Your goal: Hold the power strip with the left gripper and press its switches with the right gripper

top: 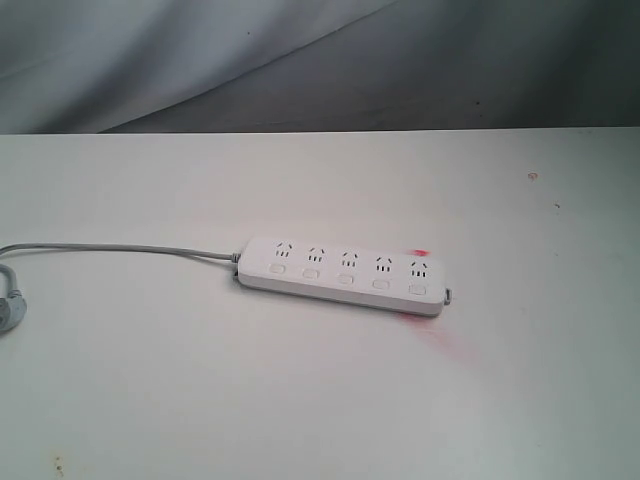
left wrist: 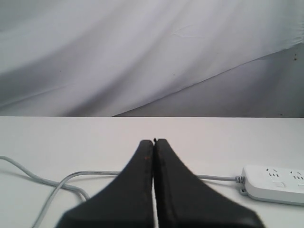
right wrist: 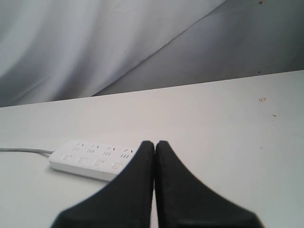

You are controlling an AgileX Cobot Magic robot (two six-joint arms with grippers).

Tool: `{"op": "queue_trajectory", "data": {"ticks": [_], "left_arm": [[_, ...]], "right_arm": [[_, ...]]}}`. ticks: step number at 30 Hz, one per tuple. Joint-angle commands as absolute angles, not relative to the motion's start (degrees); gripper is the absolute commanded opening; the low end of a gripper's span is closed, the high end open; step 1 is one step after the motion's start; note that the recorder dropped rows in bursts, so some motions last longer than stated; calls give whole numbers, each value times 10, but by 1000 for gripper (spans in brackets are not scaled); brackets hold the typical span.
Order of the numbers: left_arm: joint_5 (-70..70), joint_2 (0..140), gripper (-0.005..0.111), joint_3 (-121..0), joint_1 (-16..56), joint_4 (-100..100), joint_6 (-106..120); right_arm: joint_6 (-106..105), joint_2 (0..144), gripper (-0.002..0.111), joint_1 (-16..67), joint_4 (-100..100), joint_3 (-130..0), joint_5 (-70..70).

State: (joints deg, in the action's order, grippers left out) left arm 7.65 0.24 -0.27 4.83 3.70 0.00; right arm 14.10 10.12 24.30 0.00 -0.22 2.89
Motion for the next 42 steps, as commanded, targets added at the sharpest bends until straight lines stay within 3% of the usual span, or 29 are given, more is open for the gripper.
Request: {"op": "queue_trajectory", "data": {"ticks": [1,13,32,42], "left_arm": [[80,0,0,0,48,42,0],[80,0,0,0,48,40,0],[80,0,0,0,48,40,0],[78,0,0,0,48,40,4]], "right_arm": [[138,103,0,240,-4,0,28],[138,103,0,236,-4,0,28],[118,0,0,44,-130,0,54],[103,0,0,47,-132,0,84]]}}
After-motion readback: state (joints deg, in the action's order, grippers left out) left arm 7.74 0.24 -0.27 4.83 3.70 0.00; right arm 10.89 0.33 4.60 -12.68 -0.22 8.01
